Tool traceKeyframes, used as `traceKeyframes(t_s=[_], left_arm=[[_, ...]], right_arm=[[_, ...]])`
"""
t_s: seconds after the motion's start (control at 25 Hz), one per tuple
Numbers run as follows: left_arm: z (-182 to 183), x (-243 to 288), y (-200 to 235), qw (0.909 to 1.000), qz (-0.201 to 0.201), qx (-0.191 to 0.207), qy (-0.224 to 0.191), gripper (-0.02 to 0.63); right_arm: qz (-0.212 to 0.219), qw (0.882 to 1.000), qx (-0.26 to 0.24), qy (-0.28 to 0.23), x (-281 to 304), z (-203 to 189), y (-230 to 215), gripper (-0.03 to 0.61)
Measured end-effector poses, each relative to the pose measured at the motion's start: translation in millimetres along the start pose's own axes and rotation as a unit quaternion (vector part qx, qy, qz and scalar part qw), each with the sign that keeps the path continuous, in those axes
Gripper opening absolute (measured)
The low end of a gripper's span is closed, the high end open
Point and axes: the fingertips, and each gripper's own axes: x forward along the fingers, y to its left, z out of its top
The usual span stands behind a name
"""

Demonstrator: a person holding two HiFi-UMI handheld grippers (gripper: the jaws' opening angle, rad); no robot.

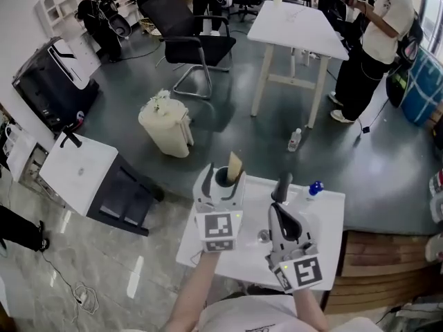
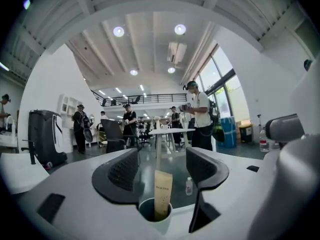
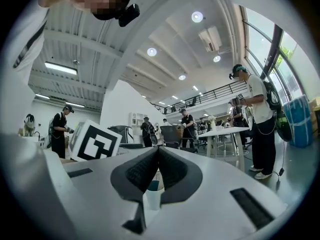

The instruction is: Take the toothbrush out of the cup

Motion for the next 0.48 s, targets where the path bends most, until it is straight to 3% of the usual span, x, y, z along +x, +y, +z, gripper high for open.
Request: traceKeyframes(t_s=[0.32,0.48], left_arm=[[-56.5,48.2,-2.4,0.9979,0.021,-0.015,0.059,0.275],[-84.2,68.6,-1.8,0.9938,0.023,-0.05,0.097,0.27]], right_arm=[[-0.01,0.999,0.02,0.029,2.1,-25.6,-13.1,0.012],[-0.026,0.998,0.035,0.041,-0.9,-37.4,-22.8,0.012]])
